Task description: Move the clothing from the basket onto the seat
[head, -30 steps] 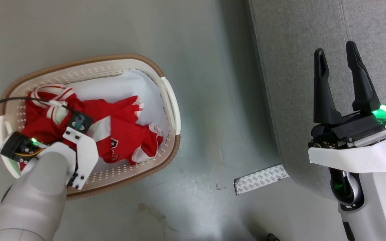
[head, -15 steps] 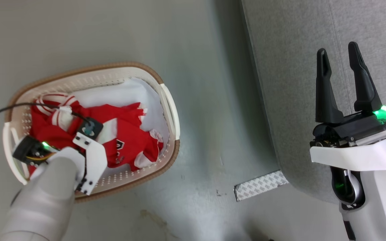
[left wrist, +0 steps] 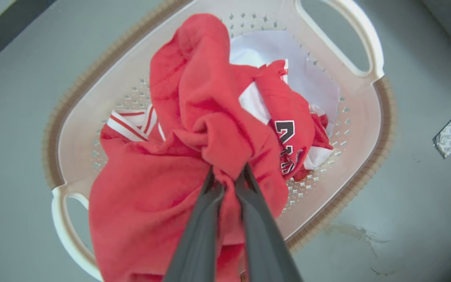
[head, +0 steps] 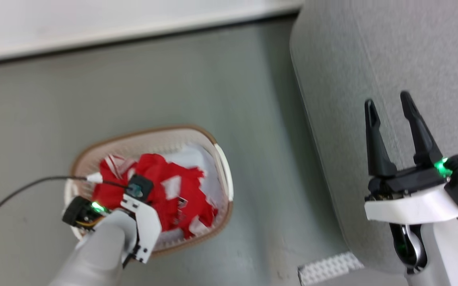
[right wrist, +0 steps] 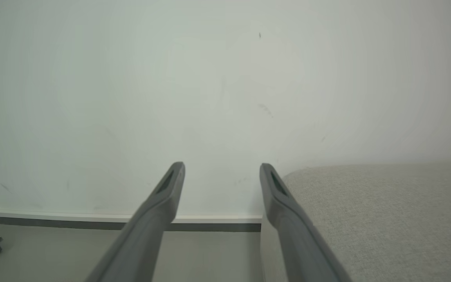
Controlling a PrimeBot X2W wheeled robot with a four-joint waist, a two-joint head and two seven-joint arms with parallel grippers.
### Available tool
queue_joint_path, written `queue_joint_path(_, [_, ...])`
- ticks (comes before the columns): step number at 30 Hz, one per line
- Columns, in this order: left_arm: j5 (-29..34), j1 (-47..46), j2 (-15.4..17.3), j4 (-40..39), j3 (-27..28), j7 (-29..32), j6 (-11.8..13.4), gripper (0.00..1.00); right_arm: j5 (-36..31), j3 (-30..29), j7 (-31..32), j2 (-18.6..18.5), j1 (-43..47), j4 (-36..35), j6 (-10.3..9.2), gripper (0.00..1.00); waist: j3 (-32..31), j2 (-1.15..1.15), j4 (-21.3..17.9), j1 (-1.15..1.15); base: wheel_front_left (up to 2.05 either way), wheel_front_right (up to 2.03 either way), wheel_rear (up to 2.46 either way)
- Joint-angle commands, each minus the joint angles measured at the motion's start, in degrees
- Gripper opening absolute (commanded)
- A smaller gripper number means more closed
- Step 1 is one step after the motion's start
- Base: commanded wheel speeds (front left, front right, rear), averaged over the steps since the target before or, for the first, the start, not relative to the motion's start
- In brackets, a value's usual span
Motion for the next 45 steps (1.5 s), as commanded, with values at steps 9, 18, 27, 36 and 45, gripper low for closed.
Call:
queue_joint_path(9, [-5.89,5.78,-3.32,-0.59,-0.3,-7.75,-0.02,0.0,0.75,-0.02,0.04,-3.45,6.04,2.09,-0.12,1.0,-15.11,0.0,6.85,0.01,0.0,0.0,0.0])
queue_joint_path(18, [-11.78,9.4,-4.05,-5.49,0.4,-11.92,0.0,0.0,1.63,1.08,0.04,-4.82,9.95,3.45,-0.12,1.0,-22.52,0.0,9.48,0.01,0.0,0.0,0.0])
queue_joint_path(27, [-16.17,11.39,-3.6,-16.3,-0.38,-12.34,0.0,0.0,2.98,1.37,0.04,-5.29,13.25,3.0,-0.12,1.0,-27.43,0.0,11.84,0.01,0.0,0.0,0.0])
queue_joint_path(36, [-18.53,13.46,-1.94,-31.45,1.1,-12.33,0.0,0.0,4.47,2.6,0.04,-5.51,14.39,2.03,-0.12,1.0,-28.7,0.0,12.16,0.01,0.0,0.0,0.0])
queue_joint_path(45, [-21.83,16.09,-1.07,-44.73,2.91,-9.48,0.52,0.0,5.08,4.24,0.05,-5.87,14.82,1.38,-0.11,1.0,-28.84,0.0,11.69,0.01,0.0,0.0,0.0])
